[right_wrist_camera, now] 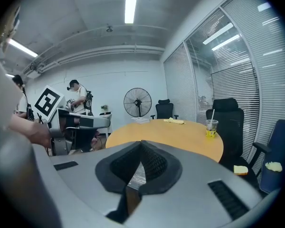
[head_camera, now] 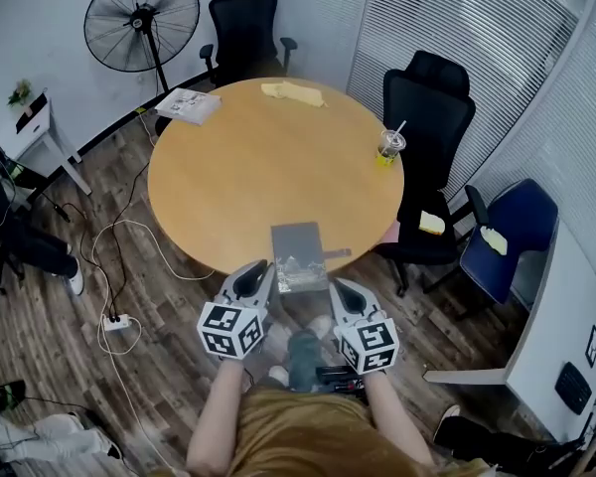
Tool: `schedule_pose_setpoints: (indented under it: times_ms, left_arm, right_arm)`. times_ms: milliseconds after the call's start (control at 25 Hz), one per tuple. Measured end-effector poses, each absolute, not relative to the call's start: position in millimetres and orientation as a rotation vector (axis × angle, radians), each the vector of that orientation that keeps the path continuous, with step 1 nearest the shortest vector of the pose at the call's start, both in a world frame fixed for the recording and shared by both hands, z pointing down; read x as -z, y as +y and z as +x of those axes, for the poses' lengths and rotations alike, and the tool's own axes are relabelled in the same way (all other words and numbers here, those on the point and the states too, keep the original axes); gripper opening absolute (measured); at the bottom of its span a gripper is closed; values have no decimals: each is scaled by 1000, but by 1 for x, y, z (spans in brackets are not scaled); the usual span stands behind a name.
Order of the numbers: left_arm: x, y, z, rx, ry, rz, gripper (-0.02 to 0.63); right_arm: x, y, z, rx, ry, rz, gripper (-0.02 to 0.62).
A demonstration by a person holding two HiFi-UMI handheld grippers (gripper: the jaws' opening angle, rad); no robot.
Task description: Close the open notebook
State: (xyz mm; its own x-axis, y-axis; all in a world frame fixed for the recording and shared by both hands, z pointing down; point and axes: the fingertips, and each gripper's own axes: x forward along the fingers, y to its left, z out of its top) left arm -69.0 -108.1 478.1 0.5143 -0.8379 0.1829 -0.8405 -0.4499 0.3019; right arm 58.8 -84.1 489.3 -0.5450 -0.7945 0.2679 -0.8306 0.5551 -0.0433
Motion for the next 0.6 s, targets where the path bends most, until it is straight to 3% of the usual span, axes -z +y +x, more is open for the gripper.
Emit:
schedule_pose_setpoints:
  times_ms: [600]
  left_arm:
    - [-478,-109,-66,-1,-1393,2400,67]
  right_arm:
    - [-490,-82,61,-234,-2567,1354,11]
